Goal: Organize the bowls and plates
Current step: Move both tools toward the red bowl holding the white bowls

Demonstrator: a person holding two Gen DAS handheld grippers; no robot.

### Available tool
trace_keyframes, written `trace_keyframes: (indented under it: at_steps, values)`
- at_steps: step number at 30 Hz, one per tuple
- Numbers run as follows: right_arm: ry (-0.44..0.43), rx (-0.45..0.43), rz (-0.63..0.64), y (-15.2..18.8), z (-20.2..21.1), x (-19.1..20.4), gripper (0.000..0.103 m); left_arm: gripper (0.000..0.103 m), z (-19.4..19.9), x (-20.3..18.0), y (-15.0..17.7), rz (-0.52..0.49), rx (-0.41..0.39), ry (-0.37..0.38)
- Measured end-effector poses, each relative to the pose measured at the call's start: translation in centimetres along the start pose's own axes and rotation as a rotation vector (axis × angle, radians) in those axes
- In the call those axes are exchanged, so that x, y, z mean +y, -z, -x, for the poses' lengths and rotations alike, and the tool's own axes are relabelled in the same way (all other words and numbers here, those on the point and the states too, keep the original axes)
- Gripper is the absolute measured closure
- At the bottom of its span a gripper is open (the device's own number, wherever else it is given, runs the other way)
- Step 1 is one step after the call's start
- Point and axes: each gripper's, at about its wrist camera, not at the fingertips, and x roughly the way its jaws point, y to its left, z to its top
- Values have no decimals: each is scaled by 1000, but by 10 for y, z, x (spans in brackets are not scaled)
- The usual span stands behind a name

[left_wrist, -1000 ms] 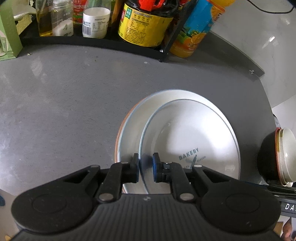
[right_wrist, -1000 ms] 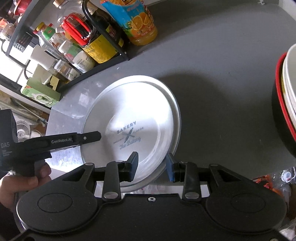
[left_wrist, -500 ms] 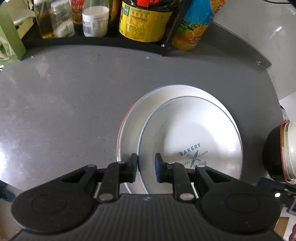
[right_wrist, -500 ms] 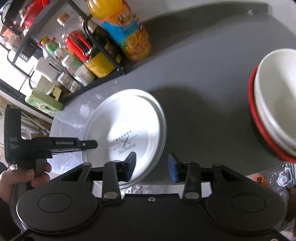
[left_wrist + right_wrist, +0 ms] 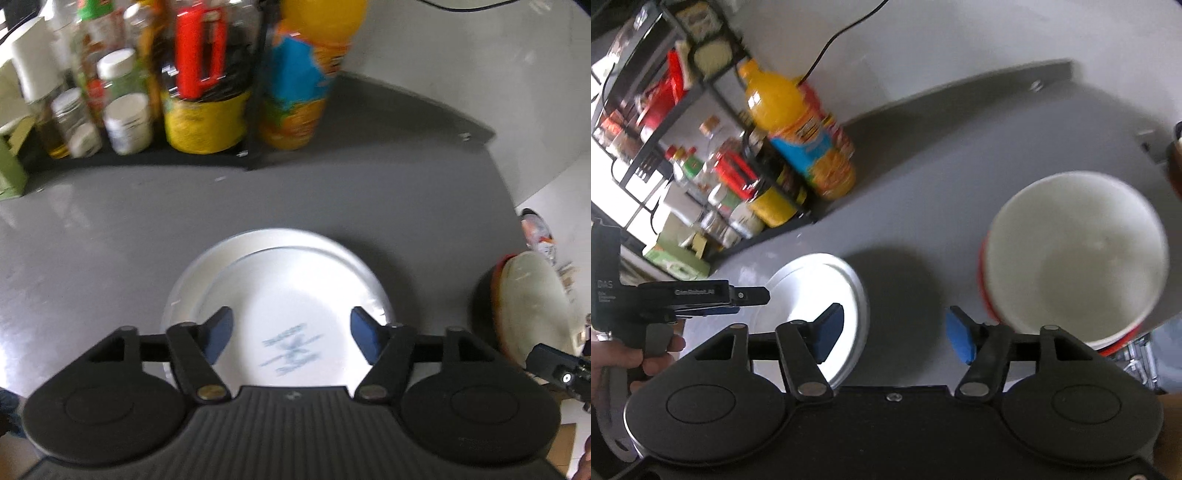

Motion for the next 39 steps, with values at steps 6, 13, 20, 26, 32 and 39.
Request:
trace_keyframes:
  at_steps: [6, 13, 20, 26, 32, 39]
  values:
    - [68, -60, -33, -10, 22, -30, 24, 26, -2, -47, -8, -36, -15, 37]
    - [131, -92, -66, -12, 35, -63, 17, 21, -10, -96, -7, -68, 6, 88]
    - [164, -97, -119, -12, 39, -103, 6, 16, -19, -140, 1, -97, 6, 109]
    - [188, -70, -153, -13, 31, -131, 5, 15, -37, -170, 8, -116, 44, 138]
    - [203, -53, -145, -15, 22, -152, 5, 15, -58, -190, 12, -107, 88, 139]
    - [161, 12, -159, -16, 0, -175, 15, 15, -79, -207, 16, -108, 106, 113]
